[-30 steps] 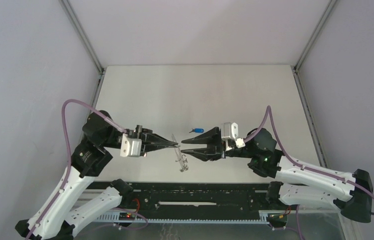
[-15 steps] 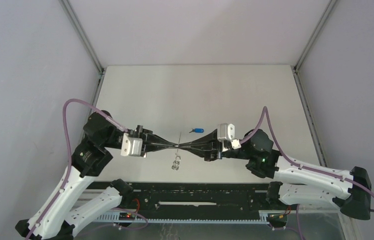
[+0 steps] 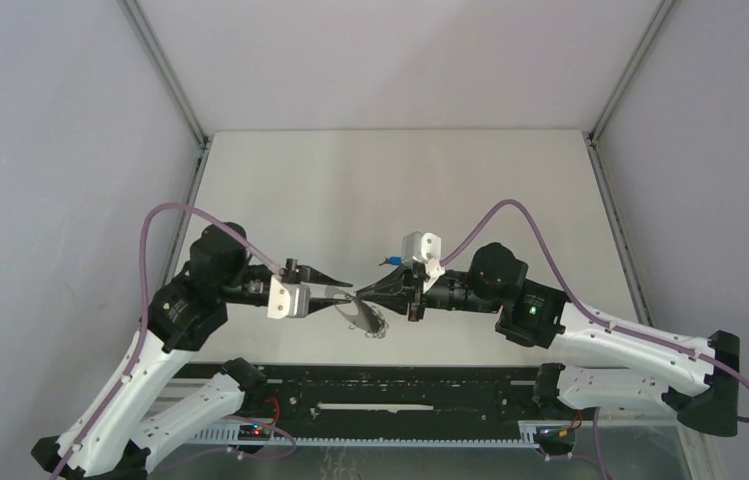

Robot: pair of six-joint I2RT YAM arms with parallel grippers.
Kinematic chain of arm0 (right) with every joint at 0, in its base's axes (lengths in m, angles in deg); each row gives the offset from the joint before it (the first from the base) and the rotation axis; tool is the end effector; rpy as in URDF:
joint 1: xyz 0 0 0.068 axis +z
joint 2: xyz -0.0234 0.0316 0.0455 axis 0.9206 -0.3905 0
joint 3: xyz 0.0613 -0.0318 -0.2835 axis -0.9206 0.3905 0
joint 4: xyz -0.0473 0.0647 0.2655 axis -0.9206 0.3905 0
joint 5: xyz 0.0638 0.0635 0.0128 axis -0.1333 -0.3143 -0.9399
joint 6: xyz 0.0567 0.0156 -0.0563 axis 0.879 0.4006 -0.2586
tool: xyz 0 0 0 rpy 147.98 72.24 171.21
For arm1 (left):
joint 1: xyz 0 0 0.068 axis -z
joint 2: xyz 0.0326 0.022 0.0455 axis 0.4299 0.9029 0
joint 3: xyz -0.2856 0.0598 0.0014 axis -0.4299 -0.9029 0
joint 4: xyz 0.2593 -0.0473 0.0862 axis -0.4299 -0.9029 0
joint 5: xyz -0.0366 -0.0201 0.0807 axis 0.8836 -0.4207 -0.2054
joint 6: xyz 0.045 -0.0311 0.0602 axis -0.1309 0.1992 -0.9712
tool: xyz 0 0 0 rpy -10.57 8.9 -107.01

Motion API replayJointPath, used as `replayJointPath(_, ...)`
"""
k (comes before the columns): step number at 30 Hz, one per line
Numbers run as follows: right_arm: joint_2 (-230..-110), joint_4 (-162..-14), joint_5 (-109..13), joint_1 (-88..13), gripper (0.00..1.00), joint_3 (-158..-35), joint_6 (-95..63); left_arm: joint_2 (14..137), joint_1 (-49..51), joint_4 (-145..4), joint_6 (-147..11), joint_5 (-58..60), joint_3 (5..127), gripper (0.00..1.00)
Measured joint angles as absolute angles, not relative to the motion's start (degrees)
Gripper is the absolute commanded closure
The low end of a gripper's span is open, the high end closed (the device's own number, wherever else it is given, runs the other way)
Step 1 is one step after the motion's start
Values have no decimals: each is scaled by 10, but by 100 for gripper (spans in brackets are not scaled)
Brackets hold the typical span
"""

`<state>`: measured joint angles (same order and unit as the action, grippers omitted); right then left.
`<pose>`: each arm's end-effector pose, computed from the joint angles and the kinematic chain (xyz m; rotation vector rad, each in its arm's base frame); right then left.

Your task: Put the keys on the keyring

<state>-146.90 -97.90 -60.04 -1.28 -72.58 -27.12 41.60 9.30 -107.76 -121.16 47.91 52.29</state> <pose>0.0925 0.2618 0.3950 -1.1475 1.1396 1.1001 0.0912 -0.1337 0.3976 1.5613 0.9617 -0.8249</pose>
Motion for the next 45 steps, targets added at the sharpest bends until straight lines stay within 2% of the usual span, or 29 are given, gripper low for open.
replayJointPath(5, -1469, -934, -589, -12, 100, -730, -272, 418, 93, -1113, -1238, 470, 523, 78)
replayJointPath(9, -1470, -910, -582, -12, 100, -737, -272, 420, 93, -1118, -1236, 471, 523, 79)
replayJointPath(18, -1470, -896, -549, -1, 100, -740, -277, 421, 93, -1128, -1217, 475, 523, 58)
replayJointPath(22, -1470, -893, -537, 5, 100, -740, -281, 421, 93, -1132, -1213, 471, 523, 56)
replayJointPath(31, -1479, -892, -497, 25, 100, -748, -296, 432, 93, -1108, -1158, 441, 523, 64)
replayJointPath(33, -1487, -891, -488, 29, 100, -755, -301, 433, 93, -1102, -1148, 440, 523, 68)
replayJointPath(35, -1490, -892, -479, 33, 100, -757, -304, 434, 93, -1100, -1141, 440, 523, 76)
replayJointPath(38, -1490, -891, -468, 36, 100, -757, -307, 434, 93, -1098, -1134, 438, 523, 78)
replayJointPath(40, -1490, -891, -461, 37, 100, -757, -309, 433, 94, -1098, -1134, 435, 523, 74)
replayJointPath(45, -1490, -888, -447, 41, 100, -758, -313, 427, 95, -1097, -1140, 415, 523, 56)
